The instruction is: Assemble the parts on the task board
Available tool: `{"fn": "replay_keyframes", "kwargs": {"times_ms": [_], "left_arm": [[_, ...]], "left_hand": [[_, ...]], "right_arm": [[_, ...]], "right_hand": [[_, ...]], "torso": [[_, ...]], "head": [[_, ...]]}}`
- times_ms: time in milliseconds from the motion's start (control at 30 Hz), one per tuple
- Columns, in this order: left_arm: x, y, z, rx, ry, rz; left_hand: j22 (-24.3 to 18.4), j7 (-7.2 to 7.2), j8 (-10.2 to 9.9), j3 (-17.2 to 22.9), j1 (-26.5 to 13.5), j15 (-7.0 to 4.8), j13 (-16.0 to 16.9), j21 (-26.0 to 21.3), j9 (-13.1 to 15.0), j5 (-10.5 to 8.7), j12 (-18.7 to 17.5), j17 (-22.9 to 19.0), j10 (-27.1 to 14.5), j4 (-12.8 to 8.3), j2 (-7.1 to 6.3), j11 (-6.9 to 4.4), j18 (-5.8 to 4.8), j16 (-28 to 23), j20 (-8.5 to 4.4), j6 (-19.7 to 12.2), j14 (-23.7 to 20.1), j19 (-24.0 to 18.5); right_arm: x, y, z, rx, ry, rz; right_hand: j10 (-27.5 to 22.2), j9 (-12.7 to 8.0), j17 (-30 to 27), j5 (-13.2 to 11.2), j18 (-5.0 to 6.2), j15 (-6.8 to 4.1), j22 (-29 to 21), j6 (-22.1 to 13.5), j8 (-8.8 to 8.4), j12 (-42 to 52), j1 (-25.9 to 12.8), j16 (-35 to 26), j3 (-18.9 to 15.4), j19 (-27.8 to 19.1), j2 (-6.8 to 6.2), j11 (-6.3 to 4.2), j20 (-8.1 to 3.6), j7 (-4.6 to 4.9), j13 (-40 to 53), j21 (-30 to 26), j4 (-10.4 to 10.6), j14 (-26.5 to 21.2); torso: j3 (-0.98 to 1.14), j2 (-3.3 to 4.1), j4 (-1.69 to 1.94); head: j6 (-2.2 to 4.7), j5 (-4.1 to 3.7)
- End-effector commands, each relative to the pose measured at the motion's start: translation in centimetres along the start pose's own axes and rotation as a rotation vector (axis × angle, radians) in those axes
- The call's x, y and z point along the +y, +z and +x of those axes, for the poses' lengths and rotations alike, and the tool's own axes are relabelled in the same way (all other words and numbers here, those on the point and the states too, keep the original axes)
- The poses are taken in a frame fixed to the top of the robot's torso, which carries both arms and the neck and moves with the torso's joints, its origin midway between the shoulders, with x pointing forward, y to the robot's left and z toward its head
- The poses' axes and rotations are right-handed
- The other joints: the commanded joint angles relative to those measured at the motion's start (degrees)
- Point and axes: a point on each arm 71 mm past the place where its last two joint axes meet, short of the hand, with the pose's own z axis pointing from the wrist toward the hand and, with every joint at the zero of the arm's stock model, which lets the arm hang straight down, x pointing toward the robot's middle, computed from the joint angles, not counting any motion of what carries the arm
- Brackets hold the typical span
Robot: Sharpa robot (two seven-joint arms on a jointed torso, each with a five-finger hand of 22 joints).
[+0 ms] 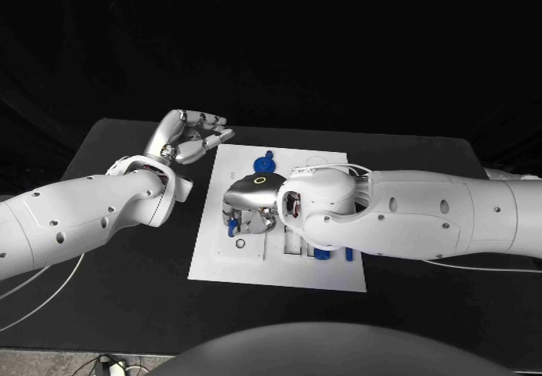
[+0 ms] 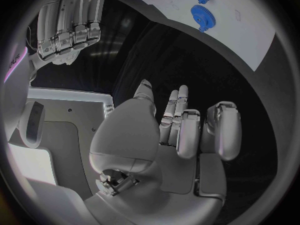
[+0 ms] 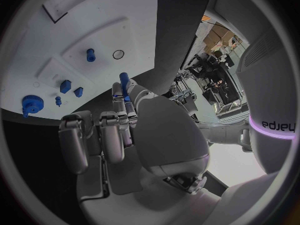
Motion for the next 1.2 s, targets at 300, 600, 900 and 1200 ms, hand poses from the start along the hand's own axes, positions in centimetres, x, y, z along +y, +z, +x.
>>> {"fn": "replay_keyframes", "kwargs": {"times_ms": [300, 600, 900, 1200], "left_arm": [[-0.2, 0.0, 0.2, 0.013, -0.003, 0.014], [-0.2, 0.0, 0.1, 0.012, -0.002, 0.013], [-0.2, 0.0, 0.2, 0.014, -0.003, 0.017], [-0.2, 0.1, 0.2, 0.013, -0.002, 0.017]], "left_hand": [[12.76, 0.01, -0.1, -0.4, 0.05, 0.05, -0.06, -0.17, 0.04, 0.22, 0.31, 10.19, 0.34, -0.07, 0.69, 0.0, -0.04, -0.24, 0.12, 0.25, 4.64, 2.07], [12.76, 0.01, -0.1, -0.4, 0.05, 0.05, -0.06, -0.17, 0.04, 0.22, 0.31, 10.19, 0.34, -0.07, 0.69, 0.0, -0.04, -0.24, 0.12, 0.25, 4.64, 2.07], [12.78, 0.02, -0.13, -0.5, 0.2, 0.05, -0.06, -0.14, 0.02, 0.26, 0.3, 10.15, 0.33, -0.08, 0.76, 0.0, -0.05, -0.27, 0.12, 0.22, 4.63, 2.09], [12.78, 0.02, -0.13, -0.5, 0.2, 0.05, -0.06, -0.14, 0.02, 0.26, 0.3, 10.15, 0.33, -0.08, 0.76, 0.0, -0.05, -0.27, 0.12, 0.22, 4.63, 2.09]], "right_arm": [[0.4, 0.4, 1.0, 0.073, -0.113, -0.025], [0.5, 0.7, 1.3, 0.1, -0.136, -0.022], [0.7, 0.9, 1.5, 0.109, -0.157, -0.033], [0.7, 1.1, 1.7, 0.124, -0.162, -0.033]], "right_hand": [[-0.43, 0.08, 15.07, 0.15, -0.39, 0.25, 15.08, 0.14, -0.21, -0.37, 0.46, 0.23, 0.16, 6.1, 0.01, 0.1, 0.52, 0.41, -0.04, 0.26, 0.02, 5.97], [-0.56, 0.05, 15.07, 0.12, -0.39, 0.24, 15.08, 0.06, -0.3, -0.42, 0.28, 0.23, 0.14, 6.1, -0.01, 0.09, 0.53, 0.4, -0.03, 0.26, 0.14, 5.97], [-0.68, 0.02, 15.07, 0.11, -0.39, 0.2, 15.08, -0.01, -0.37, -0.45, 0.18, 0.23, 0.12, 6.1, -0.08, 0.04, 0.54, 0.35, -0.03, 0.26, 0.17, 5.97], [-0.73, 0.0, 15.07, 0.1, -0.39, 0.15, 15.08, -0.05, -0.42, -0.46, 0.1, 0.23, 0.11, 6.1, -0.1, 0.01, 0.53, 0.33, -0.03, 0.26, 0.22, 5.97]], "torso": [[0.05, 0.1, 0.03], [0.04, 0.07, -0.06], [0.02, 0.06, -0.02], [0.06, 0.05, 0.0]], "head": [[0.01, -0.17], [0.01, -0.23], [0.01, -0.36], [0.01, -0.52]]}}
